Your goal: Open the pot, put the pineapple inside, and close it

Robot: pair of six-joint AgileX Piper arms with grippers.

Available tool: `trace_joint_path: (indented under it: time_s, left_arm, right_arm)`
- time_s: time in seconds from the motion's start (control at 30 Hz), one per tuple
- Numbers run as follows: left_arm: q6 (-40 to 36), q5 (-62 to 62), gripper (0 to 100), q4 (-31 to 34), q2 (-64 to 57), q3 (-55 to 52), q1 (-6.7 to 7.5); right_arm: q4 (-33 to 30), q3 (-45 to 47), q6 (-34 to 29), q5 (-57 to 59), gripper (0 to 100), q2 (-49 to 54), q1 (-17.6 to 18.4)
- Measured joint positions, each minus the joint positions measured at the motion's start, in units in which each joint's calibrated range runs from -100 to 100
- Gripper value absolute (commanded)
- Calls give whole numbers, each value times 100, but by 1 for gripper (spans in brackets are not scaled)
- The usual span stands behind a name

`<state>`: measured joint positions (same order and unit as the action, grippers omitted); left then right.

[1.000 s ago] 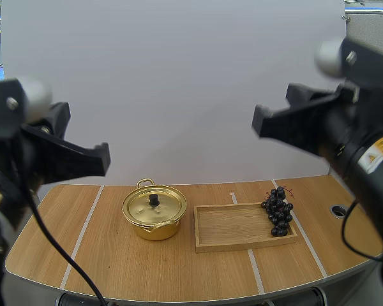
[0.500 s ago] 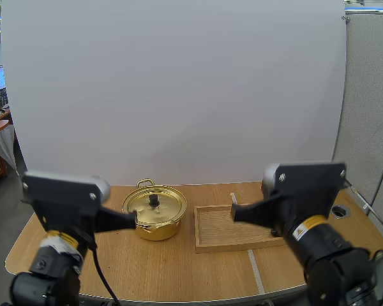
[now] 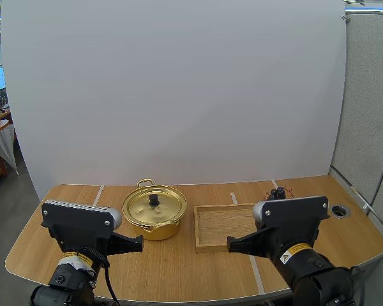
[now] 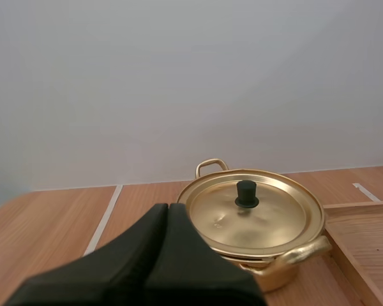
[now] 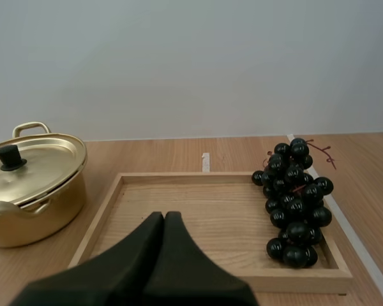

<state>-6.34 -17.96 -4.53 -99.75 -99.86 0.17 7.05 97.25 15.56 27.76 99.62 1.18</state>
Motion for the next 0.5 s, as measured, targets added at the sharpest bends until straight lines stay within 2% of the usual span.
trace_joint_path:
  time_s: [0.27, 0.37, 0.5]
  left_arm:
    - [-228, -220, 0, 10, 0, 0, 0]
    - [-356, -998, 0, 10, 0, 0, 0]
    - [-365, -1200, 0, 10, 0, 0, 0]
  right_arm:
    - [-21, 261, 0, 103, 0, 0, 0]
    - [-46, 261, 0, 154, 0, 0, 0]
    - [-163, 261, 10, 304, 0, 0, 0]
